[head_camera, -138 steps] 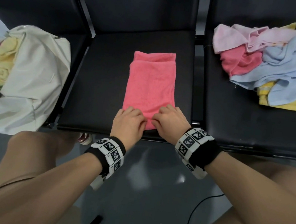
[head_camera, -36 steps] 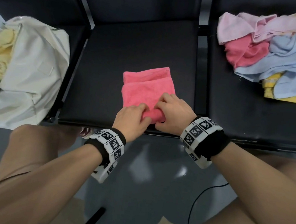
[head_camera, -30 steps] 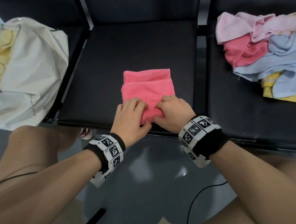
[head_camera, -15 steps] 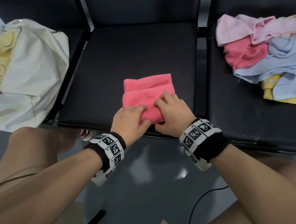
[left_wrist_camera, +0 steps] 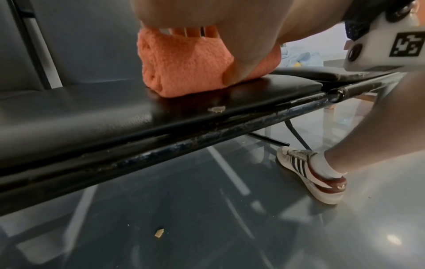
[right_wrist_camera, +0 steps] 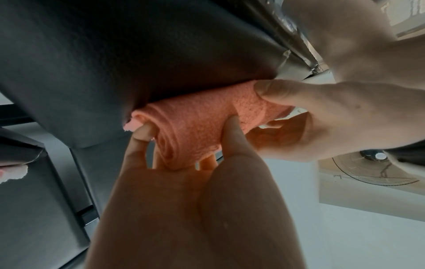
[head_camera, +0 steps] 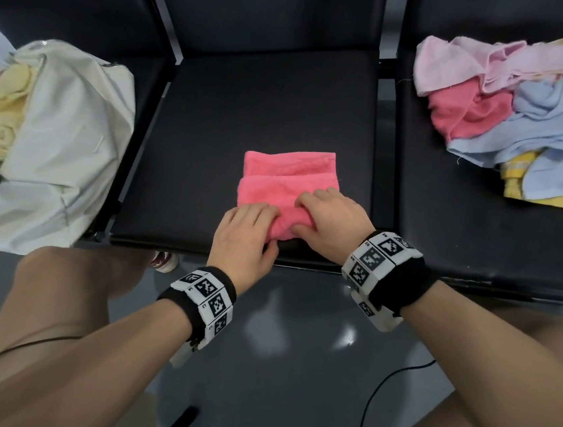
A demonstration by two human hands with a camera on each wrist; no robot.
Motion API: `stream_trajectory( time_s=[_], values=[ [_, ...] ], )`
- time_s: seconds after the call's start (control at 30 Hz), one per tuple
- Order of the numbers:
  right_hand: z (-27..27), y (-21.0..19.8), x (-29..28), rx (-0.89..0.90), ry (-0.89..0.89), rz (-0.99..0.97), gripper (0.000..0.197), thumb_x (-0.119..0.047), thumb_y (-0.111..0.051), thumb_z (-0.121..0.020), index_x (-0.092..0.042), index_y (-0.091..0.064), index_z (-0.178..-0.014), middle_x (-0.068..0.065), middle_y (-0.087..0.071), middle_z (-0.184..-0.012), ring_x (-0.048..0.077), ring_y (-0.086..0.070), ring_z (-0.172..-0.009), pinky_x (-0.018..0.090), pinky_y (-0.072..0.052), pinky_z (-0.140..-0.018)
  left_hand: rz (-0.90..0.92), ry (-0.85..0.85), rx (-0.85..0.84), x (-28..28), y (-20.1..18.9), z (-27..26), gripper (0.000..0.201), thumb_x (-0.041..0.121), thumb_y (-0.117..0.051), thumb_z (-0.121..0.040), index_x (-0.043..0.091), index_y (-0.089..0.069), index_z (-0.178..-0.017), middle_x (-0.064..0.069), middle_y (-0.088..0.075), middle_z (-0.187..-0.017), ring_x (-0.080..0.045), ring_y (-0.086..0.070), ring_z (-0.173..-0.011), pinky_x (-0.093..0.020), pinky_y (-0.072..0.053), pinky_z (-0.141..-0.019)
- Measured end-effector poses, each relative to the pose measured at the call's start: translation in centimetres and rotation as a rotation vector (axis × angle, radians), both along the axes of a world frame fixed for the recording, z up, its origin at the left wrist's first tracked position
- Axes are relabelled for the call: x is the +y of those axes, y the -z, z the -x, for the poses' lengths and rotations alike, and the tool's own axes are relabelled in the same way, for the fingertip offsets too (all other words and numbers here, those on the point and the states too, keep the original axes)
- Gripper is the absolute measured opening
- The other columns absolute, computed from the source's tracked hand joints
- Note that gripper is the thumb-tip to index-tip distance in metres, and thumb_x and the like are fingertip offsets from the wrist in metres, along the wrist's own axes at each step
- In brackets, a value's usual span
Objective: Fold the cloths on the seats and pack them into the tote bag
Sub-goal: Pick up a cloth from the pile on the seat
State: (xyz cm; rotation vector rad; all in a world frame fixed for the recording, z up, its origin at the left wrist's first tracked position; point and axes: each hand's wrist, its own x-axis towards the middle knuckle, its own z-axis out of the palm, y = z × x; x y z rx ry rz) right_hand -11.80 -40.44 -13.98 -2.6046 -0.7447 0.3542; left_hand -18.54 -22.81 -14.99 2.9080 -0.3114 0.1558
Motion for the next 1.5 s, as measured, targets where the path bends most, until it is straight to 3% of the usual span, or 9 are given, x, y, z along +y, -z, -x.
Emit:
stream_trajectory(
  time_s=[0.23,0.43,0.53,0.63,0.77,0.93,1.1,1.23,1.5],
  values=[
    [0.3,-0.1,-0.2,-0.077,-0.047,0.023,0.055,-0.04,-0.071,-0.075,-0.023,-0.05,-0.124,-0.002,-0.051,-0.116,0.023,-0.048,-0.107,0.039,-0.038,-0.084,-0.049,-0.045,0.074,-0.4,-0.7,-1.1,0.033,0.031,-0.054,-0.076,0.014,-0.063,-0.102,-0.001,-0.067,-0.09,-0.027,-0.062,-0.086,-0.037,-0.042,-0.076],
    [0.3,-0.4,-0.4,0.022,-0.11,0.057,0.042,-0.036,-0.061,-0.088,-0.026,-0.051,-0.127,-0.003,-0.057,-0.114,0.022,-0.049,-0.113,0.038,-0.037,-0.094,0.054,-0.205,0.326,-1.1,-1.7,-1.2,0.041,0.034,-0.053,-0.087,0.021,-0.056,-0.126,-0.003,-0.068,-0.108,-0.031,-0.062,-0.098,-0.037,-0.045,-0.081],
    [0.3,-0.6,-0.5,0.044,-0.097,0.048,0.038,-0.041,-0.054,-0.094,-0.026,-0.052,-0.129,-0.002,-0.059,-0.114,0.021,-0.051,-0.114,0.037,-0.039,-0.095,0.05,-0.09,0.168,-0.4,-1.2,-0.6,0.048,0.042,-0.047,-0.079,0.017,-0.06,-0.118,0.0,-0.061,-0.11,-0.025,-0.058,-0.099,-0.036,-0.041,-0.081],
    [0.1,-0.7,-0.4,0.065,-0.082,0.075,0.042,-0.044,-0.049,-0.096,-0.024,-0.05,-0.133,0.0,-0.059,-0.119,0.021,-0.051,-0.117,0.038,-0.04,-0.095,0.102,-0.064,0.025,0.2,-0.6,0.0,0.049,0.037,-0.059,-0.072,0.015,-0.056,-0.116,0.001,-0.056,-0.112,-0.019,-0.05,-0.1,-0.032,-0.035,-0.08],
    [0.2,-0.5,-0.2,0.066,-0.082,0.066,0.043,-0.045,-0.047,-0.097,-0.023,-0.05,-0.134,0.001,-0.056,-0.121,0.022,-0.05,-0.117,0.039,-0.04,-0.095,-0.002,-0.001,-0.006,0.3,-0.1,0.4,0.047,0.03,-0.068,-0.067,0.013,-0.059,-0.109,-0.001,-0.059,-0.11,-0.023,-0.053,-0.101,-0.036,-0.038,-0.084],
    [0.3,-0.3,-0.3,0.05,-0.059,-0.005,0.047,-0.046,-0.057,-0.091,-0.023,-0.054,-0.132,0.002,-0.048,-0.118,0.022,-0.049,-0.109,0.041,-0.044,-0.091,-0.013,-0.016,0.019,0.2,-0.1,-0.4,0.039,0.038,-0.053,-0.07,0.014,-0.061,-0.099,0.001,-0.066,-0.094,-0.023,-0.06,-0.09,-0.033,-0.037,-0.081],
    [0.2,-0.6,-0.5,0.034,-0.068,-0.085,0.058,-0.048,-0.068,-0.08,-0.027,-0.046,-0.129,-0.001,-0.045,-0.123,0.023,-0.05,-0.108,0.042,-0.048,-0.083,0.006,-0.14,0.203,-0.2,-1.3,-1.3,0.046,0.045,-0.05,-0.08,0.018,-0.063,-0.115,-0.005,-0.071,-0.102,-0.03,-0.063,-0.097,-0.036,-0.043,-0.084],
    [0.2,-0.3,-0.7,0.044,-0.094,-0.09,0.048,-0.045,-0.068,-0.082,-0.03,-0.049,-0.123,-0.005,-0.045,-0.117,0.021,-0.053,-0.104,0.035,-0.042,-0.073,0.085,-0.234,0.361,0.3,-1.9,-2.2,0.06,0.052,-0.04,-0.073,0.026,-0.06,-0.122,-0.006,-0.071,-0.106,-0.035,-0.063,-0.101,-0.038,-0.046,-0.087],
    [-0.6,-0.4,-0.4,0.04,-0.013,0.051,0.049,-0.057,-0.044,-0.094,-0.03,-0.052,-0.133,-0.001,-0.054,-0.124,0.023,-0.047,-0.118,0.04,-0.038,-0.096,-0.014,0.049,-0.019,0.5,-0.7,-0.8,0.056,0.032,-0.068,-0.069,0.014,-0.055,-0.12,-0.003,-0.056,-0.12,-0.024,-0.051,-0.11,-0.039,-0.037,-0.095]
  ],
)
